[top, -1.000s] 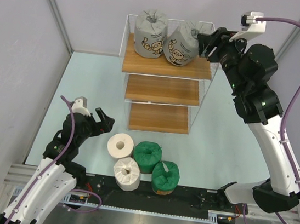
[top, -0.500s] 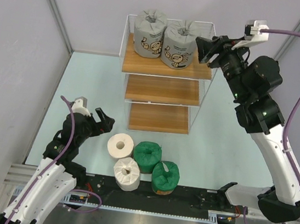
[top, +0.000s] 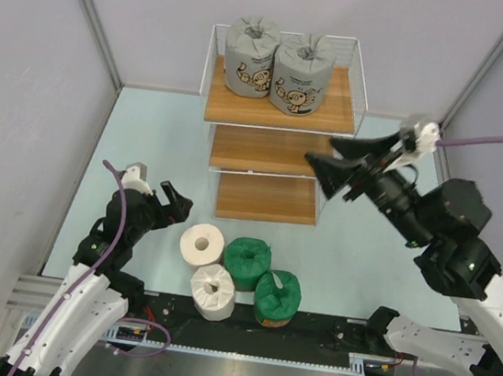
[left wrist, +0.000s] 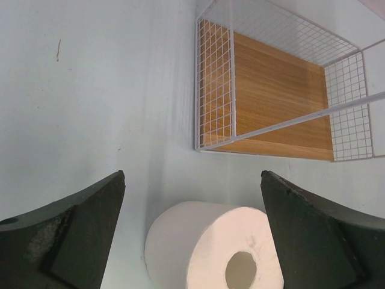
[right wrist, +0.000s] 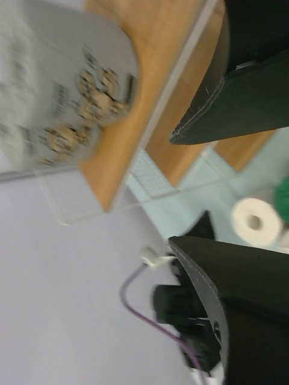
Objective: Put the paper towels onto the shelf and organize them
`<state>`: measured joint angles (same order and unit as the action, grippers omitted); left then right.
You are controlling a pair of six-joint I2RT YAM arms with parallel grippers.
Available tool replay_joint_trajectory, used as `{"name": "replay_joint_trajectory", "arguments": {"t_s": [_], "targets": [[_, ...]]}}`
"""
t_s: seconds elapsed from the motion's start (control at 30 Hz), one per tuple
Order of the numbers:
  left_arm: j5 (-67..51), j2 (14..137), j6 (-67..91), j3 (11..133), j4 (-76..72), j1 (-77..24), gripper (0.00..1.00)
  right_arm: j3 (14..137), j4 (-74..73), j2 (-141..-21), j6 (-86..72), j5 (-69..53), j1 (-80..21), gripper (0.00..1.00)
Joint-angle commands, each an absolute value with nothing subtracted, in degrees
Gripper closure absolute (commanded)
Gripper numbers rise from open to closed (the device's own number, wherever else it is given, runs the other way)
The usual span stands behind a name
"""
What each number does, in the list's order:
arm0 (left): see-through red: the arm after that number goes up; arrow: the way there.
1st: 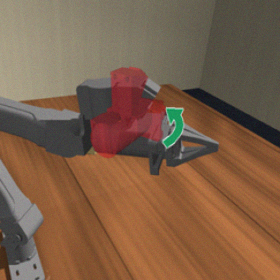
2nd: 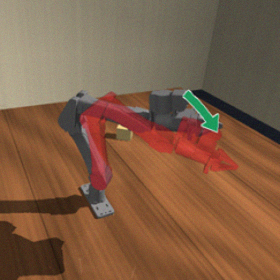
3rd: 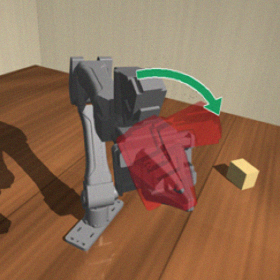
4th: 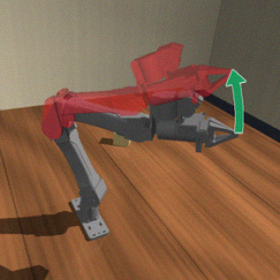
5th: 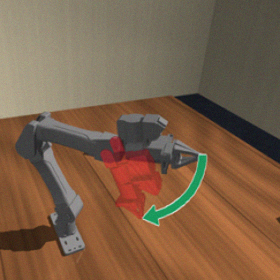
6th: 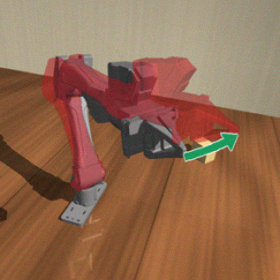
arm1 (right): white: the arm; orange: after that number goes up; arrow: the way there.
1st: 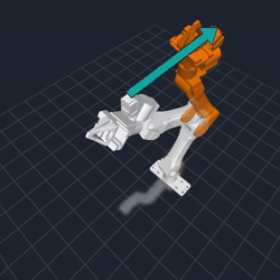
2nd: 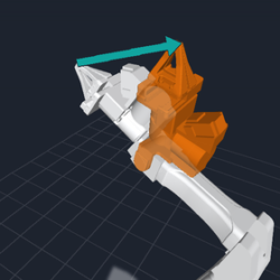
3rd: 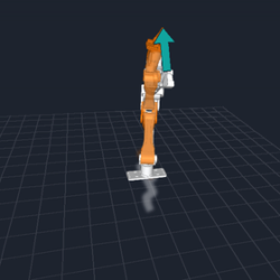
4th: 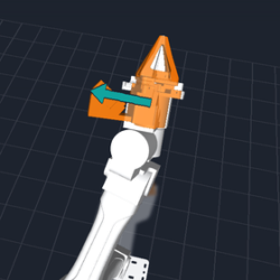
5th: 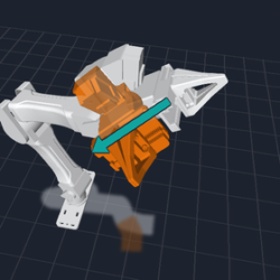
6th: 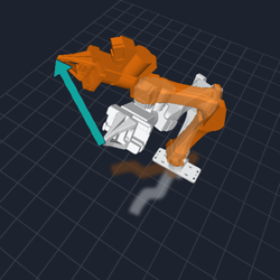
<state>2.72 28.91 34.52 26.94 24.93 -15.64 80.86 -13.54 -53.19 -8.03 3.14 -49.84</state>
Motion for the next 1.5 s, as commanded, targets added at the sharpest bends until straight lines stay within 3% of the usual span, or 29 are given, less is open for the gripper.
{"name": "replay_joint_trajectory", "arguments": {"t_s": [0.0,0.13,0.37,0.73,1.17,1.27,1.47], "targets": [[1.58,29.53,34.28,26.63,23.20,-15.82,0.00,72.10,-24.51,-54.66,-10.44,15.07,-60.10,0.31],[1.41,29.79,34.19,26.72,23.20,-15.91,0.00,64.97,-29.44,-56.95,-19.93,20.03,-64.42,0.29],[1.14,29.62,34.28,26.37,22.94,-15.91,0.00,50.98,-24.70,-55.63,-29.88,22.76,-66.09,0.24],[1.14,29.36,34.19,26.46,23.11,-15.91,0.00,47.03,-16.01,-63.28,-30.50,11.08,-66.01,0.23],[1.14,29.35,34.28,26.28,22.94,-15.91,0.00,46.06,-13.80,-72.33,-30.93,9.40,-66.36,0.24],[1.14,29.09,34.28,26.28,23.03,-15.91,0.00,46.14,-13.27,-73.56,-31.63,9.40,-66.36,0.25],[1.14,29.18,34.36,26.28,22.94,-15.91,0.00,46.14,-12.83,-74.79,-33.31,9.75,-66.36,0.45]]}}
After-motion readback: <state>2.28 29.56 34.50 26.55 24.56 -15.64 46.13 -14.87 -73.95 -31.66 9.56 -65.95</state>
